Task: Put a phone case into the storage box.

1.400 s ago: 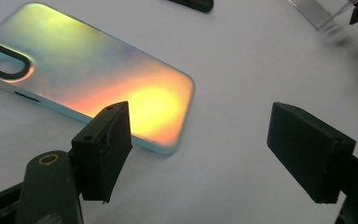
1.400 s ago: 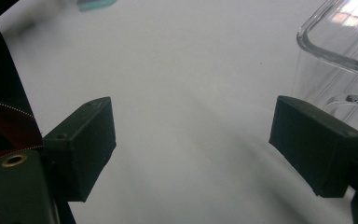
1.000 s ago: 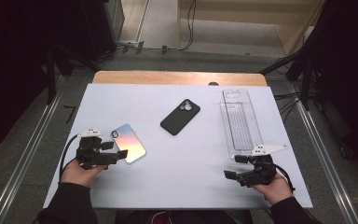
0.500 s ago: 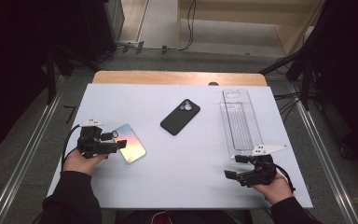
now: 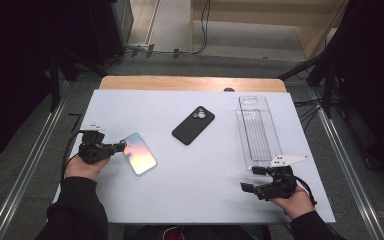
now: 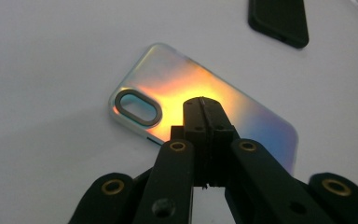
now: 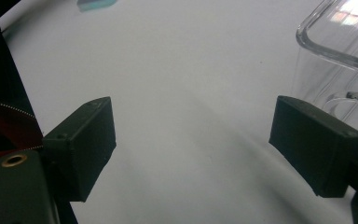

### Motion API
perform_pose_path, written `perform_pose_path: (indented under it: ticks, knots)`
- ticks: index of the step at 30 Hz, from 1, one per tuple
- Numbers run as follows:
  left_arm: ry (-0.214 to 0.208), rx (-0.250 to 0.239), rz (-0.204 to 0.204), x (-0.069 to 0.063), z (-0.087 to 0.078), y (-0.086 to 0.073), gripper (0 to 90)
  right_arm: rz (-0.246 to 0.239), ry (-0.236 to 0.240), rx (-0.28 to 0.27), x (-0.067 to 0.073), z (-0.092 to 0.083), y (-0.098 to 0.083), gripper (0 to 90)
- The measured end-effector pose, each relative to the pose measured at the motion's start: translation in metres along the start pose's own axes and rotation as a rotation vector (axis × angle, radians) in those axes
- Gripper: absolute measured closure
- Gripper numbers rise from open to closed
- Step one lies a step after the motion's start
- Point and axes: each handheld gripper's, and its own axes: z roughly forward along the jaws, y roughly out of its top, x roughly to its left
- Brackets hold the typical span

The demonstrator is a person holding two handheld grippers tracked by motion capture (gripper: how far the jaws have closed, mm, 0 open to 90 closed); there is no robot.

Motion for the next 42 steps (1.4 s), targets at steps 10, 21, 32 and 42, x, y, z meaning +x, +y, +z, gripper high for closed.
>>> perform_pose_path:
  ticks: [10,21,32,42]
  knots:
    - [0.047,0.033,-0.056,0.014,0.010,-0.010,90.0,-0.001,-0.002,-0.002,0.001,0.000,0.000,12.6]
    - [0.076,0.051,-0.070,0.018,0.021,-0.007,90.0,-0.004,0.000,0.000,0.001,0.000,-0.001,12.6]
    - [0.077,0.038,-0.051,0.021,0.035,0.007,90.0,0.001,0.004,0.001,0.001,0.000,-0.001,12.6]
    - [0.073,0.030,-0.007,0.021,0.050,0.022,90.0,0.000,0.004,0.006,0.001,0.000,-0.001,12.6]
